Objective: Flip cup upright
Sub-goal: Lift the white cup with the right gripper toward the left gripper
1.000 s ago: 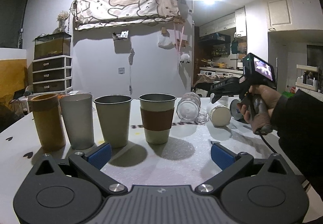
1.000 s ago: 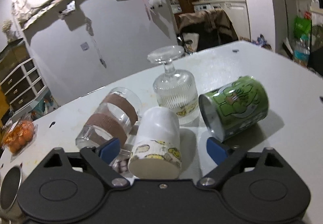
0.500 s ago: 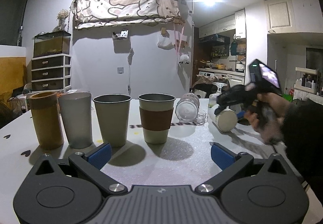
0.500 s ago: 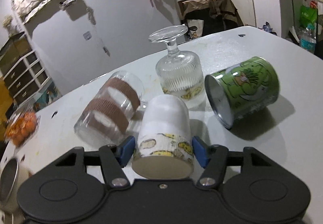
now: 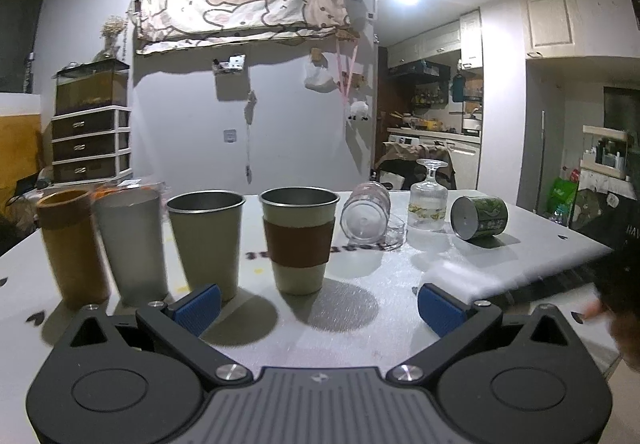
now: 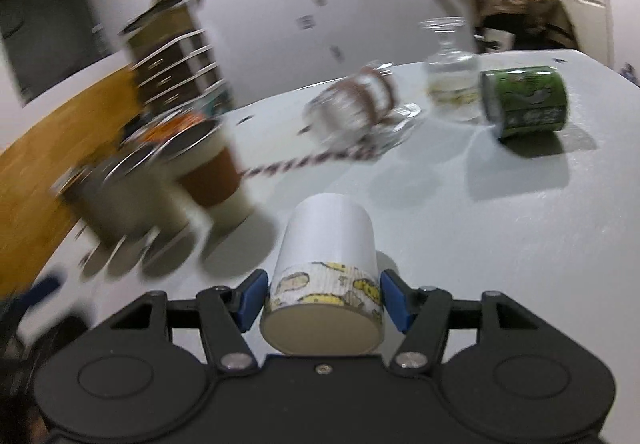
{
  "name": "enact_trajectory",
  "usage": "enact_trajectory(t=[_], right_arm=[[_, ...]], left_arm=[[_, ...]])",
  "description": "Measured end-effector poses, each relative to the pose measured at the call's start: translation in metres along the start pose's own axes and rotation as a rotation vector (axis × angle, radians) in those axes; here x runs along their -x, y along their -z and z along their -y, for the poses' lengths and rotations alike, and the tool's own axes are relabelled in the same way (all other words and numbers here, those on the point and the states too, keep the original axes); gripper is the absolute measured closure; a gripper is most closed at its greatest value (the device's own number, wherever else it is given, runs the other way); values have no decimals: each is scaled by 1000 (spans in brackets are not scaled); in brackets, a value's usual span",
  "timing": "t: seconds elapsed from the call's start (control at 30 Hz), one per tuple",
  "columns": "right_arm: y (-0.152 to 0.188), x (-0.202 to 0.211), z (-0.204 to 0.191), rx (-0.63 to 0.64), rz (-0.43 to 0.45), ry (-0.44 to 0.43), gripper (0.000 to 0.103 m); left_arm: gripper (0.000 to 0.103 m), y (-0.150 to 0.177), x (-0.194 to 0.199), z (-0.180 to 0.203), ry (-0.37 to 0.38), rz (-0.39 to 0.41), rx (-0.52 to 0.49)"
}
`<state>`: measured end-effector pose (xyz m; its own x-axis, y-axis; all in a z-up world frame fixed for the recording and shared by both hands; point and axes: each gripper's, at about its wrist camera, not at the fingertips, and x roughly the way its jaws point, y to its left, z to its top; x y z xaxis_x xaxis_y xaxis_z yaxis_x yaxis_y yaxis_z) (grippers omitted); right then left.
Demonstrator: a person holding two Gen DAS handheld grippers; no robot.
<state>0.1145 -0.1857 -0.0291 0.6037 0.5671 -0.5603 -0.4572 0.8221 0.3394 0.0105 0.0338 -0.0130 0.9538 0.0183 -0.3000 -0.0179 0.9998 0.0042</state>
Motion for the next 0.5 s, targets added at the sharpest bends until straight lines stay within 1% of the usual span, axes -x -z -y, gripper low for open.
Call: enact_trajectory(t=[0.07, 0.13, 0.23, 0.3, 0.43, 0.5], right_arm=[[13, 9, -14, 44, -21, -45, 40], [26, 17, -31, 128, -32, -88, 40], [42, 28, -57, 272, -26, -111, 40], [50, 32, -68, 338, -21, -128, 40], [57, 36, -79, 439, 0, -113, 39], [60, 38, -81, 468, 1, -94, 35]], left_arm=[[0, -5, -12, 3, 14, -14, -20], [0, -11, -26, 6, 43, -40, -37], [0, -16, -46, 11, 98, -85, -70], [0, -17, -57, 12, 122, -115, -86], [0, -16, -73, 11, 146, -175, -119], [0, -14, -77, 12, 158, -200, -137]])
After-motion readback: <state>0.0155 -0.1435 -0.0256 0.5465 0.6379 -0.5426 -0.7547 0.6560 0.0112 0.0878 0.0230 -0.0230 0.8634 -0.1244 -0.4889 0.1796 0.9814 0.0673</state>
